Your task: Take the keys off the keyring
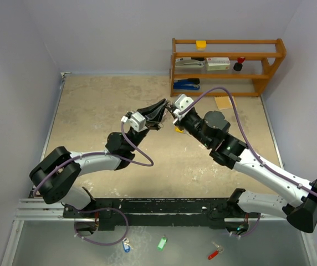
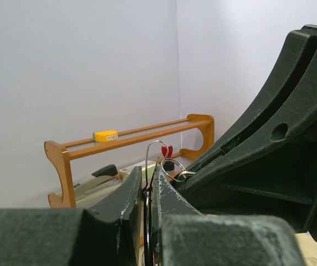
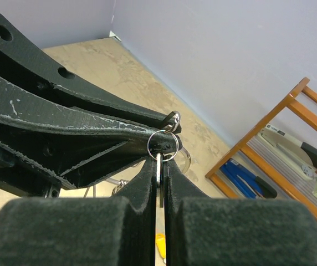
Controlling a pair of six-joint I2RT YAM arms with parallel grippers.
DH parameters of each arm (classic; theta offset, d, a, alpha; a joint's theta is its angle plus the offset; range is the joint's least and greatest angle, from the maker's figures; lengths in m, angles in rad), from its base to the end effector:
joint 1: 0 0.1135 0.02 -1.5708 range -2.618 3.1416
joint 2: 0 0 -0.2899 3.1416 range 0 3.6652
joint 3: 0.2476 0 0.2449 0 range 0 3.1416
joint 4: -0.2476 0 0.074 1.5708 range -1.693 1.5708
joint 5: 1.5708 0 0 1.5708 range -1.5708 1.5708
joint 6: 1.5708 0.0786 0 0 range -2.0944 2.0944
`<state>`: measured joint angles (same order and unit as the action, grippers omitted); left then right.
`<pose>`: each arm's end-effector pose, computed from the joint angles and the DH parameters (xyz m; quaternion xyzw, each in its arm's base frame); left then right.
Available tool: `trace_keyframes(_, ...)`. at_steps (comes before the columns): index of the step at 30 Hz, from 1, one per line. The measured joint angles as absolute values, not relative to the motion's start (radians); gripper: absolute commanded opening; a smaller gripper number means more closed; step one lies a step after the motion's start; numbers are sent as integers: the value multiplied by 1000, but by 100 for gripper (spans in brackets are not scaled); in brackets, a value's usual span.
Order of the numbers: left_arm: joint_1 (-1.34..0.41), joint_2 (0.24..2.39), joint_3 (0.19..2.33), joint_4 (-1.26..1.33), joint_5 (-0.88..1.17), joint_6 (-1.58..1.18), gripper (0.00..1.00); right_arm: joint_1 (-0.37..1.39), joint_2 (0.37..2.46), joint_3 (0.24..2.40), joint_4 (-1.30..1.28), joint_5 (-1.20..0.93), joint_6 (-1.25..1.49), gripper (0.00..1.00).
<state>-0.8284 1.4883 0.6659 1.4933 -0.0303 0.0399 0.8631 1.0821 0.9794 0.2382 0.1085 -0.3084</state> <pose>0.2189 -0.2350 0.3641 0.1705 0.4003 -0.3398 0.8338 0.1865 0.2049 0.4254 -0.3290 0.5698 0.1717 0.7333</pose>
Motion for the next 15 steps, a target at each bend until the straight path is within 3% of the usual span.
trace_keyframes(15, -827, 1437, 666, 1401, -78, 114, 0, 862, 1126, 984, 273, 104, -290, 0)
